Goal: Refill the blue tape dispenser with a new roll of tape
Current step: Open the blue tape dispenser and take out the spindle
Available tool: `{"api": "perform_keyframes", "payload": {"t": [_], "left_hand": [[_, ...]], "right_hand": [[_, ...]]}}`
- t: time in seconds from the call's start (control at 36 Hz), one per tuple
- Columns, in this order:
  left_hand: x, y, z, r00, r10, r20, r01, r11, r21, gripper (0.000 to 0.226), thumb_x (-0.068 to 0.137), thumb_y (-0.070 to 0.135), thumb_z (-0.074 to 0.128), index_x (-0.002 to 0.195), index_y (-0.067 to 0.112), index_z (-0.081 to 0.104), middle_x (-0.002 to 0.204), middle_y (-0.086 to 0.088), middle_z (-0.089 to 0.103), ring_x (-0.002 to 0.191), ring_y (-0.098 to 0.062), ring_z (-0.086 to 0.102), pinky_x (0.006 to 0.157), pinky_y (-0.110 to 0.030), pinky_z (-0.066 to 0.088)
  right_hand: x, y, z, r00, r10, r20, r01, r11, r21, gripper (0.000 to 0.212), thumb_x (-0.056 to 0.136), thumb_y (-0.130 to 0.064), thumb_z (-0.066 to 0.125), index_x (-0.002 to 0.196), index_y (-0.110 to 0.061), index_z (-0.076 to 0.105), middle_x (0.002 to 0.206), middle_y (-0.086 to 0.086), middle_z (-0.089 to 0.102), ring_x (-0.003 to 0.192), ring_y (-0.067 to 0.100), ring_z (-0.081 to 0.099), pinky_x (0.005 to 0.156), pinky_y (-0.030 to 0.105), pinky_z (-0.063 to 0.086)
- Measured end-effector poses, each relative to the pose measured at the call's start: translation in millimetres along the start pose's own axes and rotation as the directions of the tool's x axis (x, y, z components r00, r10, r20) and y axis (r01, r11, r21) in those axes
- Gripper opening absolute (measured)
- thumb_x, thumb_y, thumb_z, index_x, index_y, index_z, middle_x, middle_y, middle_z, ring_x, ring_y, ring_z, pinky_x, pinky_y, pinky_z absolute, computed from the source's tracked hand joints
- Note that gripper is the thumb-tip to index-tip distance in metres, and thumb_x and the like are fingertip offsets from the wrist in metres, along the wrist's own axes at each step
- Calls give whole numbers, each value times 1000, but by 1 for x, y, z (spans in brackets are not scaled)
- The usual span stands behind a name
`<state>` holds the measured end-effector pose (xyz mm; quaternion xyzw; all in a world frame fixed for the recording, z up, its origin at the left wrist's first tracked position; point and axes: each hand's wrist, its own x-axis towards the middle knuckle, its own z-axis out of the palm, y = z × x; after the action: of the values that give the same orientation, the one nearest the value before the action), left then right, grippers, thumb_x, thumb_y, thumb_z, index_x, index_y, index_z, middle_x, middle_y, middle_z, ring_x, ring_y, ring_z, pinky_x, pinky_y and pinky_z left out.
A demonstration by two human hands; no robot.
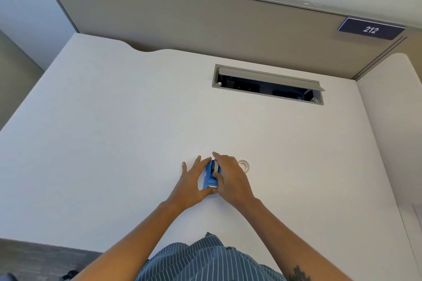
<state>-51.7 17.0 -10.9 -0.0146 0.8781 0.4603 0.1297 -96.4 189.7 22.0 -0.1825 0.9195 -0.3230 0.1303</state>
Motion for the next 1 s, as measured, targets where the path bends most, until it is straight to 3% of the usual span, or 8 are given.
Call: {"api": "perform_keyframes", "payload": {"t": [0.14,0.25,0.31,0.39,0.53,0.64,0.72,1.0], "left_hand": [[-3,-5,1,1000,-25,-9,25,998,-55,94,89,54,78,163,34,24,174,5,30,166,-18,11,133,-48,-9],[-8,-1,-4,997,-71,-38,63,982,-180,104,83,54,85,166,28,28,169,8,41,156,-14,36,133,-44,22],[-12,7,-7,990,-99,-96,71,964,-257,92,87,48,84,162,27,37,161,9,50,146,-10,49,122,-34,39],[-18,26,-12,969,-141,-201,58,928,-369,54,99,36,71,148,36,50,143,10,66,124,-13,67,99,-29,57],[-28,53,-12,953,-255,-166,109,796,-596,37,106,37,62,143,32,63,125,12,77,102,-6,79,81,-17,60],[-35,64,-5,951,-290,-107,153,742,-652,25,104,31,67,128,30,76,114,5,83,100,-18,81,90,-37,66],[-41,70,0,945,-317,-78,181,706,-685,16,102,25,72,116,27,81,107,2,85,93,-23,82,88,-40,67],[-62,89,3,946,-324,-23,187,599,-779,22,93,22,81,115,17,82,110,-7,84,103,-26,80,80,-30,65]], "right_hand": [[-4,-4,-5,998,-20,-58,21,1000,12,63,98,-3,71,157,-12,52,146,6,64,137,24,56,103,34,54],[-8,-7,-11,994,-9,-111,15,999,48,56,100,-4,70,154,-13,55,146,3,65,135,18,56,107,20,43],[-12,-10,-14,988,-7,-152,23,994,103,51,101,0,67,150,-12,58,144,3,64,131,12,52,108,19,44],[-19,-14,-15,980,28,-198,18,974,226,47,99,9,63,143,-10,63,139,2,63,126,10,53,106,34,54],[-37,-19,-18,973,77,-216,18,914,406,49,94,13,67,135,-15,67,126,-18,67,119,13,67,95,30,62],[-53,-23,-21,978,89,-188,20,860,510,47,96,13,67,131,-18,69,127,-4,71,120,20,70,98,30,62],[-63,-26,-24,977,133,-164,-14,814,581,49,98,13,65,128,-24,71,128,-6,73,123,18,70,100,23,59],[-90,-25,-43,938,345,-29,-188,580,793,39,98,-4,77,122,-35,77,119,-13,83,115,5,76,93,17,61]]}}
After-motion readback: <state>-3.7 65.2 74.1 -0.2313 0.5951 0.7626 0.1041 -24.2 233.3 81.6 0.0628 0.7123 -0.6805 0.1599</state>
